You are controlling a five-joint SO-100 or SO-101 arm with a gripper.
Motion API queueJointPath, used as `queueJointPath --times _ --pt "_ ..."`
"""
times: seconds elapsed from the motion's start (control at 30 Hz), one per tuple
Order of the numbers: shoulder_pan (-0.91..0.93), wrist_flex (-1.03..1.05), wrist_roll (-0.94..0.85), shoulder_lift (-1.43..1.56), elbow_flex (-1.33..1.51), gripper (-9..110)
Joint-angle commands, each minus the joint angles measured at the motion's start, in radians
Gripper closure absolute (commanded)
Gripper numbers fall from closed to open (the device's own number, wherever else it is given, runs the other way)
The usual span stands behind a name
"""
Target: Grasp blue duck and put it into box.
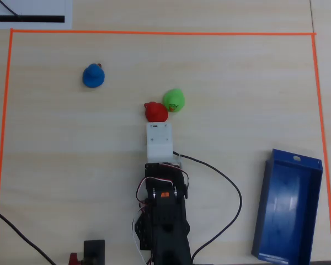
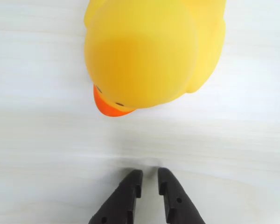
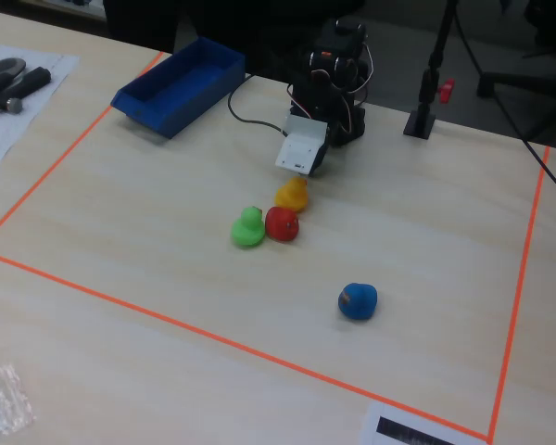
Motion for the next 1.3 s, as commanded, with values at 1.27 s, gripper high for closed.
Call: queueJointPath --times 1.27 --pt "-0.173 -0.067 0.098 -0.827 -1.17 101"
